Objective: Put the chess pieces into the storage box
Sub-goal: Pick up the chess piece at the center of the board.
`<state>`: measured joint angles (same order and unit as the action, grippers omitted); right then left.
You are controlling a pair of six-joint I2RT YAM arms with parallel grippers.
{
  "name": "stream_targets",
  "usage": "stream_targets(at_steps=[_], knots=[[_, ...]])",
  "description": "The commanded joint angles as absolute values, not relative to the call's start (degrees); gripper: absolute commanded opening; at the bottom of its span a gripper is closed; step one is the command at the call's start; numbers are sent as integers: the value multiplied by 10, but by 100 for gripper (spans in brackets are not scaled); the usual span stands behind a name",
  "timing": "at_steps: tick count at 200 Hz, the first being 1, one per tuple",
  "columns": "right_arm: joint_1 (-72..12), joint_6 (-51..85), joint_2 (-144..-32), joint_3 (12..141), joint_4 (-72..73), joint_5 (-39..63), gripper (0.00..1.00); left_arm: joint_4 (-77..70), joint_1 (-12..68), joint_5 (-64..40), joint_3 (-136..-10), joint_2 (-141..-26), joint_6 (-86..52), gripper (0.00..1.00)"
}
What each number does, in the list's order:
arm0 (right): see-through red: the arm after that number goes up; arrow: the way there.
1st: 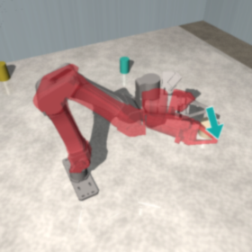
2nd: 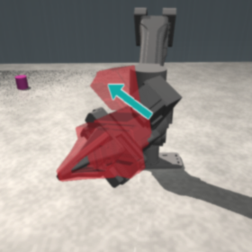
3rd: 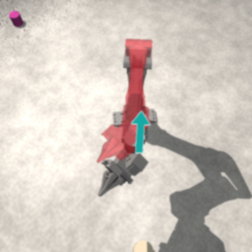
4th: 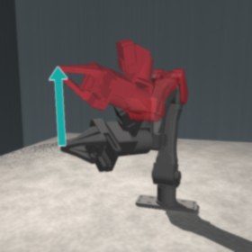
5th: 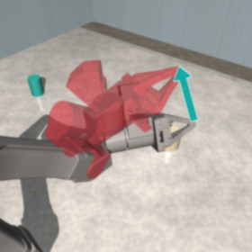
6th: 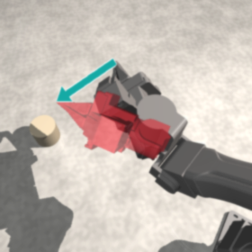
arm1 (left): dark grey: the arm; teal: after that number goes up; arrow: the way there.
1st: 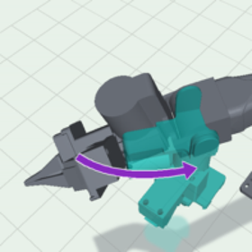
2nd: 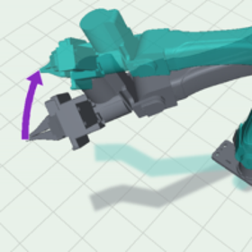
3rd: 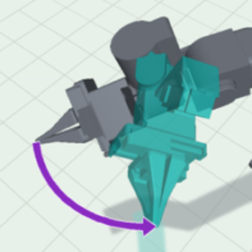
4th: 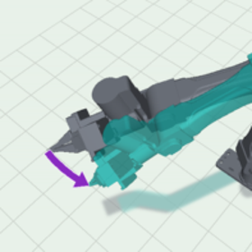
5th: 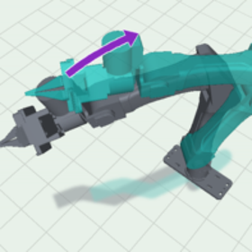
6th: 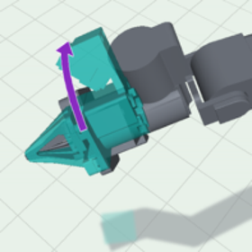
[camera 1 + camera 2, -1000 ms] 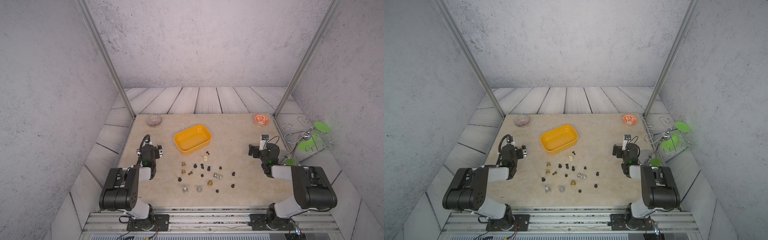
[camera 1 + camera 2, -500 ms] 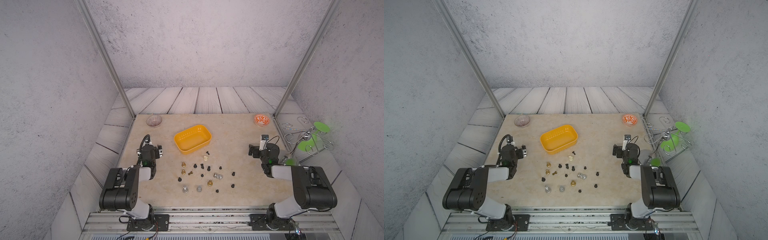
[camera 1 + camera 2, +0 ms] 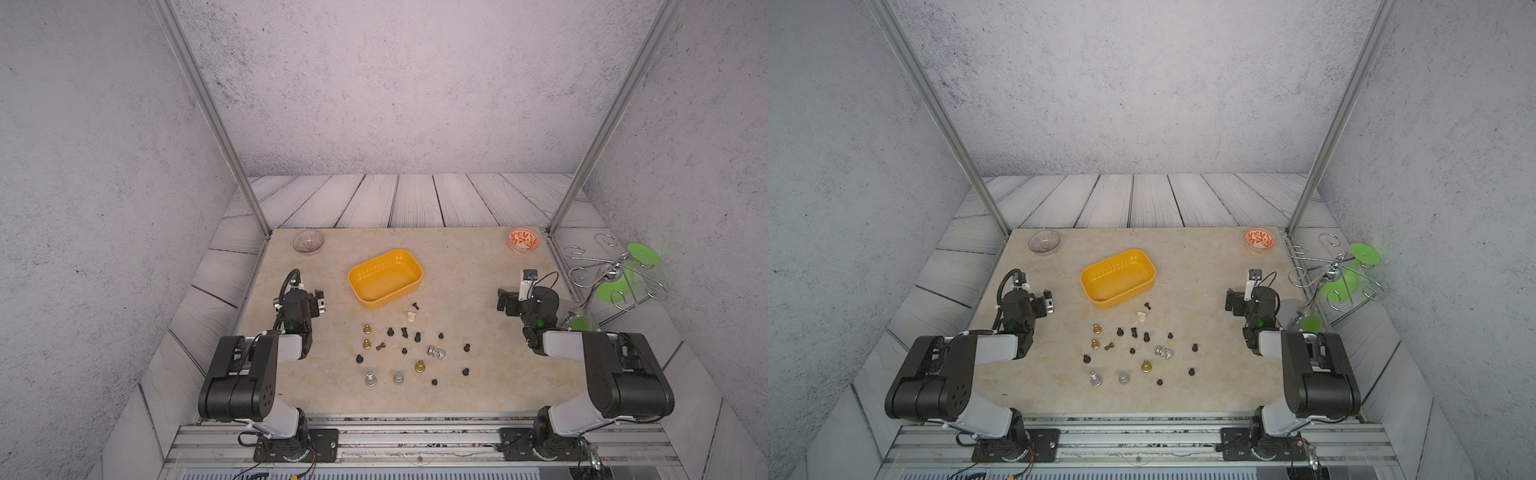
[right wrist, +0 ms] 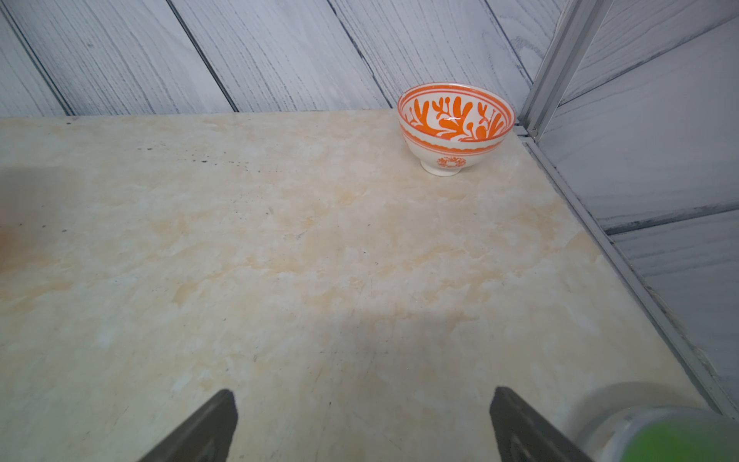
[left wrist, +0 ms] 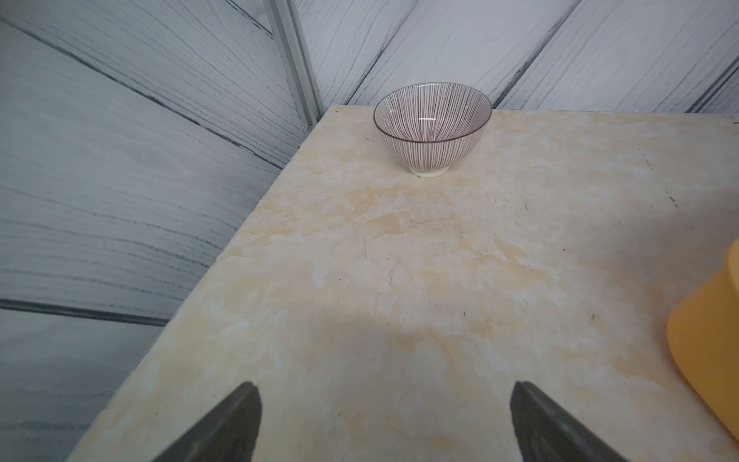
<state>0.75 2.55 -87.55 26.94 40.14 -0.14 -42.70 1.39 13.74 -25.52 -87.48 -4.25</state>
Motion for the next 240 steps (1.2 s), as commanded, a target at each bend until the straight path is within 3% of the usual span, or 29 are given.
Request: stream_targets(at_steps=[1, 240], knots=[[5, 27, -879, 267, 406, -7, 99, -439, 15, 143, -261, -874, -39, 99], [5, 27, -870, 283, 374, -8, 99, -430, 9, 105, -272, -865, -29, 99]])
